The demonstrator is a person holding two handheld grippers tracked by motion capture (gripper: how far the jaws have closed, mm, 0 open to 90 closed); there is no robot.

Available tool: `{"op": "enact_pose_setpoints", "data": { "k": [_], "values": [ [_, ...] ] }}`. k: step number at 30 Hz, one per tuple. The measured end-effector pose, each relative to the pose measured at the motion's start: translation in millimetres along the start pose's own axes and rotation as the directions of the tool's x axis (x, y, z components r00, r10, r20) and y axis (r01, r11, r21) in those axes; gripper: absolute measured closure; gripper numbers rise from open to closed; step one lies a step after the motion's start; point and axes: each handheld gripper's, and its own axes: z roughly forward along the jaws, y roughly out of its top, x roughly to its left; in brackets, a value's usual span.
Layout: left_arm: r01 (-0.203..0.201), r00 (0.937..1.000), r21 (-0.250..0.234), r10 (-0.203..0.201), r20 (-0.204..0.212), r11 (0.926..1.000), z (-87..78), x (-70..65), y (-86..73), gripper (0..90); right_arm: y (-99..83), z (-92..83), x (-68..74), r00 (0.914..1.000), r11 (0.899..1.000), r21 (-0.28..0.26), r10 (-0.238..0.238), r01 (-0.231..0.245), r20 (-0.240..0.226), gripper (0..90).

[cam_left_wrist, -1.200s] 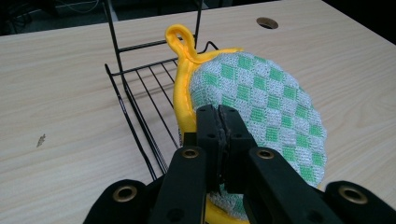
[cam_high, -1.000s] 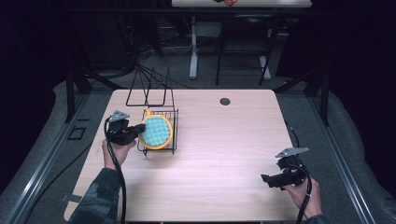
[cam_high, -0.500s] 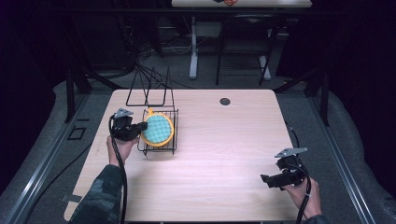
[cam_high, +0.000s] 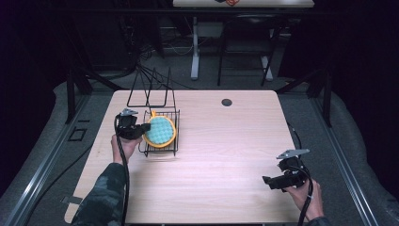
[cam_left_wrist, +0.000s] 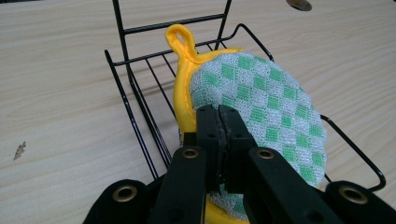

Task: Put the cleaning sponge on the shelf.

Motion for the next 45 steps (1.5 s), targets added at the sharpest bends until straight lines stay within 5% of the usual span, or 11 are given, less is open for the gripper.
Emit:
{"op": "enact_pose_setpoints", "data": {
  "k": [23, 30, 32, 41, 45],
  "values": [
    [0.029, 0.9996, 0.037, -0.029, -0.002, 0.9989, 18.7, 7.5, 0.4, 81.7, -1.0, 0.6, 0.6, 1.0000, 1.000, 0.004, 0.000, 0.000, 0.002, 5.7],
    [0.029, 0.9996, 0.037, -0.029, 0.006, 0.9989, 13.8, 8.3, 2.7, 64.4, -0.9, -0.9, 1.1, 1.0000, 1.000, 0.000, 0.000, 0.000, 0.006, 5.6],
    [0.024, 0.9997, 0.040, -0.024, -0.006, 0.9989, 10.6, 7.4, 3.7, 48.9, -0.8, -1.2, 0.8, 1.0000, 1.000, -0.002, 0.002, -0.002, 0.003, 5.6],
    [0.041, 0.9984, 0.021, -0.040, -0.040, 0.9990, -9.5, 6.4, 0.8, 19.8, -1.2, -3.7, -0.4, 1.0000, 1.000, -0.009, 0.003, -0.003, 0.002, 5.6],
    [0.053, 0.9971, 0.013, -0.052, -0.056, 0.9985, -17.4, 6.4, -4.2, 15.5, -1.1, -4.8, -0.1, 1.0000, 1.000, -0.008, 0.001, -0.001, 0.002, 5.6]
  ]
}}
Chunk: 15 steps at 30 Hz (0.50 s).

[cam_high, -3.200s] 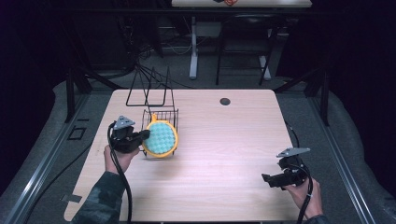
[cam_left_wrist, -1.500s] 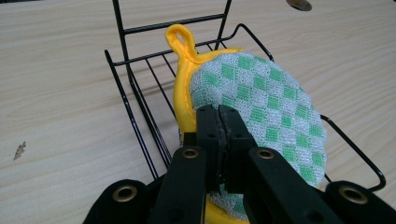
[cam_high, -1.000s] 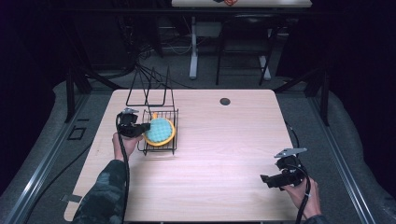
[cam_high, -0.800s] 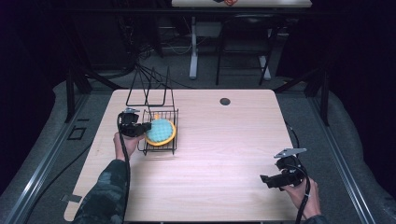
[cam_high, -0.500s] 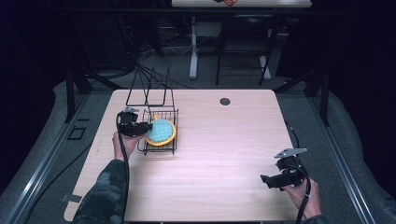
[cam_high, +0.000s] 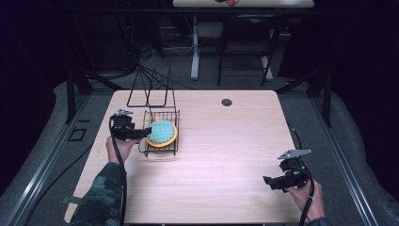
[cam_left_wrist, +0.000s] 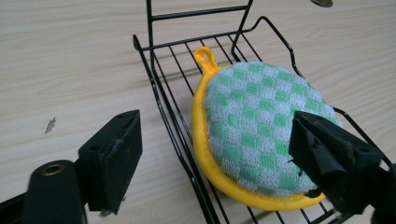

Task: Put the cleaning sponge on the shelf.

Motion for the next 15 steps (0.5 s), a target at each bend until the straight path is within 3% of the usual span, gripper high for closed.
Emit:
{"op": "enact_pose_setpoints", "data": {
  "k": [10, 15],
  "values": [
    [0.022, 0.9983, -0.022, -0.023, -0.054, 0.9995, -26.0, -0.6, -13.3, 6.9, -0.1, -1.6, 1.1, 1.0000, 1.000, -0.008, -0.001, 0.001, 0.000, 5.6],
    [0.004, 0.9975, -0.021, -0.005, -0.071, 0.9998, -39.6, -4.7, -21.2, 2.6, 0.2, -1.4, 1.7, 1.0000, 1.000, -0.008, -0.005, 0.005, -0.001, 5.6]
  ]
}}
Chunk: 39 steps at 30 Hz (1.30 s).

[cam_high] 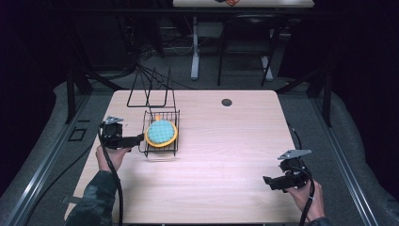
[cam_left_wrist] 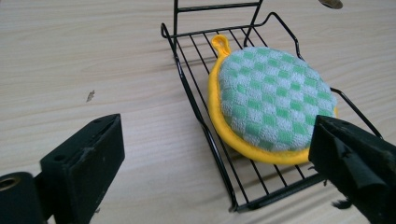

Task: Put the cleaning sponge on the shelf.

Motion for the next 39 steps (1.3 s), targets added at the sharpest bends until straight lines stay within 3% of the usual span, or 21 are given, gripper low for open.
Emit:
{"op": "enact_pose_setpoints", "data": {
  "k": [5, 13, 23, 31, 39],
  "values": [
    [-0.030, 0.9993, 0.003, 0.030, -0.021, 0.9995, -11.6, -4.3, -11.7, 0.2, 0.0, 0.5, 0.2, 1.0000, 1.000, 0.000, 0.003, -0.003, 0.000, 5.6],
    [-0.049, 0.9986, 0.009, 0.050, -0.018, 0.9987, -28.8, -9.3, -29.6, 0.1, 0.0, 1.2, 0.3, 1.0000, 1.000, 0.005, -0.004, 0.004, 0.007, 5.6],
    [-0.079, 0.9969, 0.055, 0.079, -0.002, 0.9954, -38.9, -17.3, -53.4, 0.1, -0.1, 1.9, 1.4, 0.9999, 1.000, 0.007, -0.010, 0.010, 0.010, 4.9],
    [-0.078, 0.9969, 0.092, 0.076, 0.021, 0.9927, -43.8, -19.0, -65.2, 0.1, -0.1, 1.9, 1.8, 0.9998, 1.000, 0.007, -0.015, 0.015, 0.011, 5.1],
    [-0.069, 0.9975, 0.122, 0.067, 0.022, 0.9901, -42.0, -12.2, -73.5, 0.1, 0.0, 5.3, 1.2, 0.9996, 0.999, 0.018, -0.029, 0.029, 0.001, 5.2]
  ]
}}
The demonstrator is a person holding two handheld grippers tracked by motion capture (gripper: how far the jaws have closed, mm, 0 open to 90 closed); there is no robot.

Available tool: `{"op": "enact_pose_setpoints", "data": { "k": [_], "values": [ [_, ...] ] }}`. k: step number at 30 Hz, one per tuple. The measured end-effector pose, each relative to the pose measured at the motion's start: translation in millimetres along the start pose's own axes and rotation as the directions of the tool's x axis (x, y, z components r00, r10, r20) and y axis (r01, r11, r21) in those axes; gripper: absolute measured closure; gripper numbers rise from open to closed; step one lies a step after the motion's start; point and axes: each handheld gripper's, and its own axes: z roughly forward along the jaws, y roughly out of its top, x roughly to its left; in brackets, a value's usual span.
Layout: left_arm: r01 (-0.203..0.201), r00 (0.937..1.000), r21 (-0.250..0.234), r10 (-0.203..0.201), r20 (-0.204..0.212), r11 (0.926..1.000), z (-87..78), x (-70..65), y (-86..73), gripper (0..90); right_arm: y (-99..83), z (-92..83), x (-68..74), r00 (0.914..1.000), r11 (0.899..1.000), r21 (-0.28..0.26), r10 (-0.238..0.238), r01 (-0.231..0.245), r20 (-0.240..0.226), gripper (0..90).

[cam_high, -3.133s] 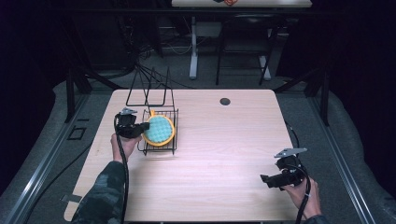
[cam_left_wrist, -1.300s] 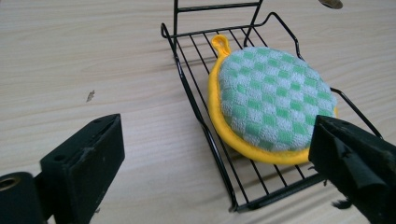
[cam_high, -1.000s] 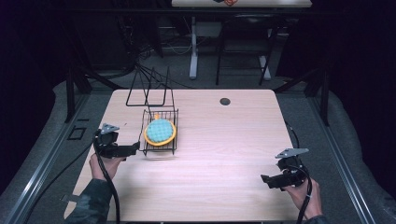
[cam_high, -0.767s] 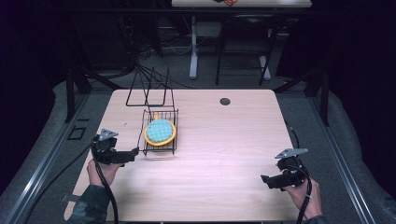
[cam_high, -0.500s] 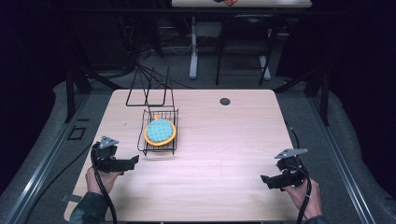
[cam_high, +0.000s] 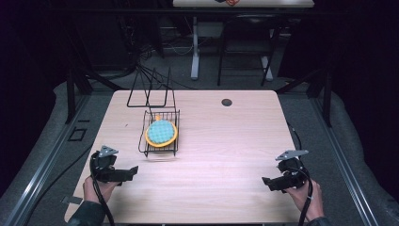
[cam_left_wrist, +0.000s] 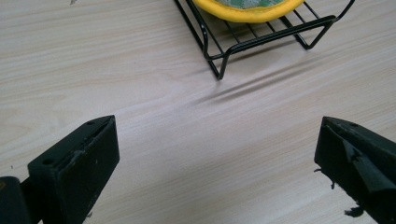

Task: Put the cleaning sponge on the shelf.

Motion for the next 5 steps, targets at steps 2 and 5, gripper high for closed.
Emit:
{"op": "enact_pose_setpoints", "data": {
  "k": [2, 5],
  "values": [
    [0.005, 1.0000, 0.000, -0.005, -0.001, 1.0000, 0.9, 0.4, 0.0, 0.1, -0.6, 0.5, -0.7, 1.0000, 1.000, -0.002, 0.002, -0.002, 0.003, 5.2],
    [0.000, 1.0000, 0.005, 0.000, 0.000, 1.0000, 2.0, 0.2, 0.4, 0.1, -1.1, 0.9, -1.3, 1.0000, 1.000, 0.001, 0.000, 0.000, 0.003, 5.3]
  ]
}}
